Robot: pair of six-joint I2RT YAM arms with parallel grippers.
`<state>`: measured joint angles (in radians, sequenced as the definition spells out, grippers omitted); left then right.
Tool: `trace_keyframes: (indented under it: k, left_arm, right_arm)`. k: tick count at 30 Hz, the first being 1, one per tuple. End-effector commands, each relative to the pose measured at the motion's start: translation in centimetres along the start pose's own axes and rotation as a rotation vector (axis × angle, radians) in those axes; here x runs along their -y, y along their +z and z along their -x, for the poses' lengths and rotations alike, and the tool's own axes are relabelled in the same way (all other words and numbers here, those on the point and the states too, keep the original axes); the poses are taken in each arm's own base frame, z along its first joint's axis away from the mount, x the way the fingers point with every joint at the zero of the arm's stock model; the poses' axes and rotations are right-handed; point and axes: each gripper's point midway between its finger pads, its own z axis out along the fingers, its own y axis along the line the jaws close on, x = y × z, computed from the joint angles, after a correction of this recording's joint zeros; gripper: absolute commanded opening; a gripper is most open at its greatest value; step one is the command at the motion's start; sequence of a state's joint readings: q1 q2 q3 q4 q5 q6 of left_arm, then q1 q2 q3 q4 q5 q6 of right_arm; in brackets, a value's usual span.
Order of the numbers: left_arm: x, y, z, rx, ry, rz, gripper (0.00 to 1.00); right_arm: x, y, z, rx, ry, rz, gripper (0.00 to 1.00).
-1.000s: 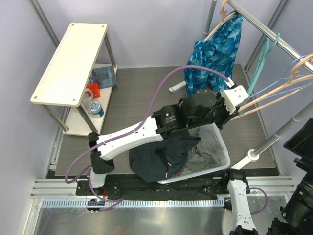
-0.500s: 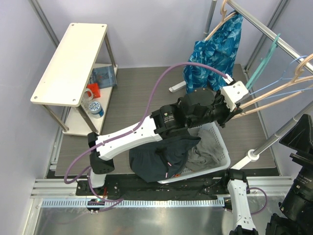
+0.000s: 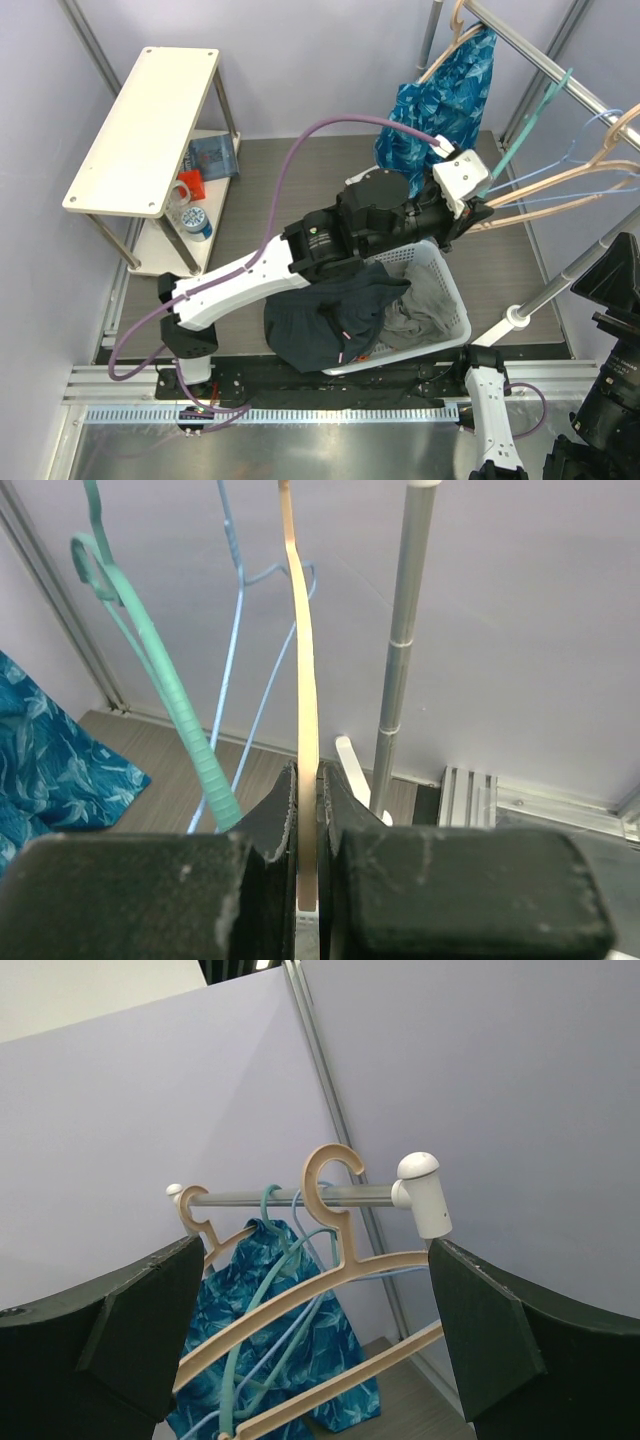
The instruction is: Place the shorts on the hanger
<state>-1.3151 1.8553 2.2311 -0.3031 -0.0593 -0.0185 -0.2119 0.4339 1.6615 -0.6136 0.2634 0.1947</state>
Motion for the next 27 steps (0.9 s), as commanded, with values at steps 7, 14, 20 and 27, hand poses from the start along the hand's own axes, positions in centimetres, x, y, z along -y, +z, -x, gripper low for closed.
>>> trace_keyframes:
  k: [7,14,20,27]
  left_arm:
    - [1.5,-5.1,7.6,0.192,0.011,-0.101,0.00]
    - [1.2,-5.6,10.2,0.267,0.050,-0.092,0.00]
    - [1.1,-5.9,11.2,0.297,0.060,-0.088,0.00]
    - [1.5,-7.8,9.4,0.250,0.074,-0.117,0.00]
  right_arm:
    - [-0.6,0.7,0.1,0.010,0.029,0.013,0.99]
    - [-0.2,0.5,-0.7,0.000,0.006,0.009,0.99]
    - [0.3,0.4,-2.9,-0.037,-0.023,0.010,0.99]
    - [0.7,0.0,-4.1,-0.058,-0.044,0.014,0.99]
